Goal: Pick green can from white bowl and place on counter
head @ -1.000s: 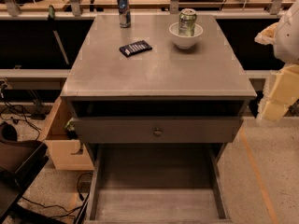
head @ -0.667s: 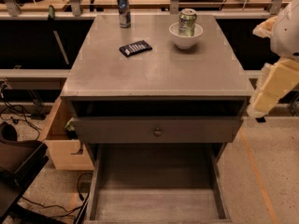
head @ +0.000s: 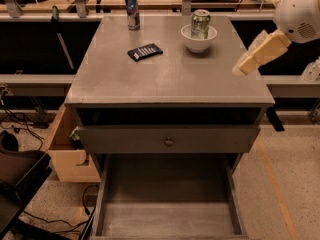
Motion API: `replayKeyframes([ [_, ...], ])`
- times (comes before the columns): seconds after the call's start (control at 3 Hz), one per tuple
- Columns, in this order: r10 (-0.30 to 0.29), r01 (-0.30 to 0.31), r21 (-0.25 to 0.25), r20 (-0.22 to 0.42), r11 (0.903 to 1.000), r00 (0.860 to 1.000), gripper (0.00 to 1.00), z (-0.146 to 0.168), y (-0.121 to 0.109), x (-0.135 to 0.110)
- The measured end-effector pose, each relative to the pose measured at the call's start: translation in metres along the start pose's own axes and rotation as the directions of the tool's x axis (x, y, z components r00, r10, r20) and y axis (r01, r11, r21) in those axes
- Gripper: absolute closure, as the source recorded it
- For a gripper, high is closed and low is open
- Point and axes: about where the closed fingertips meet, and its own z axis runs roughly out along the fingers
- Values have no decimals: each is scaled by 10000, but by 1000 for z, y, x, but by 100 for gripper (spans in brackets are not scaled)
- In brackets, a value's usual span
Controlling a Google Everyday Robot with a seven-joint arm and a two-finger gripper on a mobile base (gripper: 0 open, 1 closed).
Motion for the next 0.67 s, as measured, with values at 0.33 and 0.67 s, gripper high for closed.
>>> replayKeyframes([
  [0.33,756,-965,1169,1717,9884,9822,0,23,-43,-12],
  [0.67,748,-952,1141,1709,9889,9824,0,23,-42,-13],
])
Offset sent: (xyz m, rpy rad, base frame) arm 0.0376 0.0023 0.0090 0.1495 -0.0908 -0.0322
